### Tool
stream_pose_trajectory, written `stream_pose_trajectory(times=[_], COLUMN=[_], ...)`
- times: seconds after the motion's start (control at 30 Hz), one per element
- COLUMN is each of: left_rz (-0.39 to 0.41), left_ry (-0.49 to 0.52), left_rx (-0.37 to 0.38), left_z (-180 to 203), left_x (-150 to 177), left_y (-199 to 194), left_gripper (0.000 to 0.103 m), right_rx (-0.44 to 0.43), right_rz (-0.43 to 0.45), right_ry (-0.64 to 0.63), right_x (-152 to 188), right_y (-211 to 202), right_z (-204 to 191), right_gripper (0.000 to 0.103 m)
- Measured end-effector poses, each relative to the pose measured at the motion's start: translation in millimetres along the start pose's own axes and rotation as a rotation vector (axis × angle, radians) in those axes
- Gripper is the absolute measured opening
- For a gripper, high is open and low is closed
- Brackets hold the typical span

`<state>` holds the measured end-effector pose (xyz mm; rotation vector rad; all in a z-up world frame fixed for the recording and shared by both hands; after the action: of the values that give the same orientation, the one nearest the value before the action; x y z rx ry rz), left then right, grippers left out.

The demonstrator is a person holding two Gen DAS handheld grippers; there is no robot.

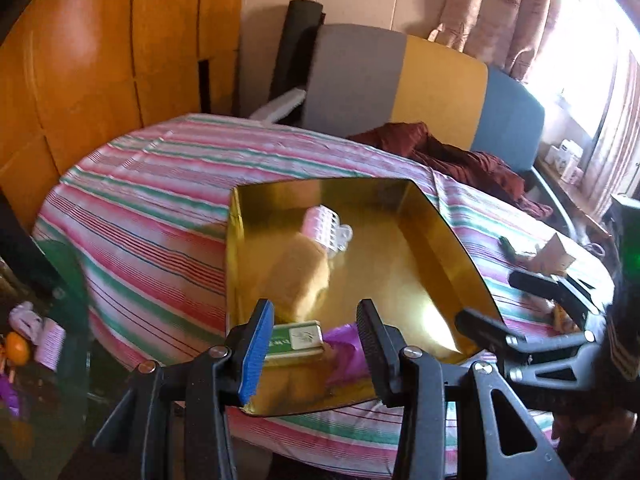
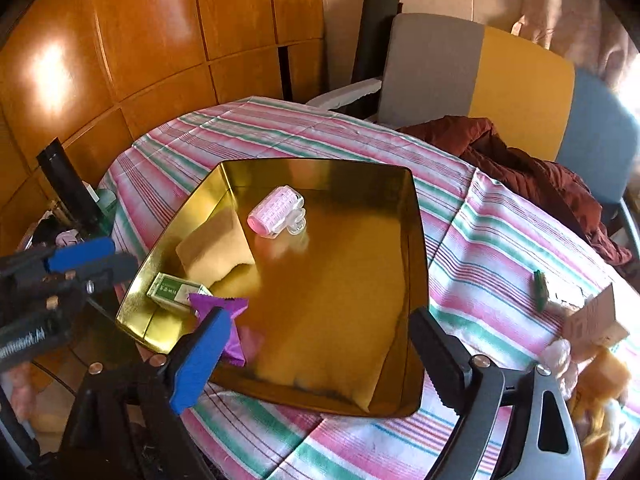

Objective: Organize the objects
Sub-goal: 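Withdraw both open tools from the tray back toward the pile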

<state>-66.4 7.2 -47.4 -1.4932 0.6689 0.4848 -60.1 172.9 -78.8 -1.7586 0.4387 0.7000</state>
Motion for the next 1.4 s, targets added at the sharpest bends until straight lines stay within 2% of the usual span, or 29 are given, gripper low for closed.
stream_pose_trajectory(times=[0.1,0.53,1.07,1.4], left_rz=[0.027,0.039,0.104,0.110], left_ry=[0.007,0.072,0.152,0.210], left_rx=[-0.028,-0.001,-0.042,-0.024], left_z=[0.2,20.5,43.1,61.5], left_x=[-1.7,2.5,1.1,0.6], left_y=[-4.6,-14.7,-27.4,-28.8], left_gripper=[0.043,0.043,0.043,0.043], right_rx=[0.020,0.078,0.110,0.146], right_rz=[0.023,0.102,0.112,0.120], right_ry=[-0.003,0.037,0.103,0.159], right_x=[5.7,15.4,28.2,39.9], right_y=[-6.4,-35.9,-43.6,-54.2], right_z=[-2.0,10.9,33.2,58.6], right_gripper=[0.092,0.100,0.102,0.102])
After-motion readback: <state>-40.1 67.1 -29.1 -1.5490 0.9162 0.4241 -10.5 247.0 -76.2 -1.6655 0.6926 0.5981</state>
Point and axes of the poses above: each gripper's, at about its wrist camera, not at the fingertips, and y roughly the way its jaws point, z to its right, x to its underside, the point moved 5 cm from there along y, roughly the way its jaws point, and after that the axes turned 11 degrees about -x, right-handed, at the moved point
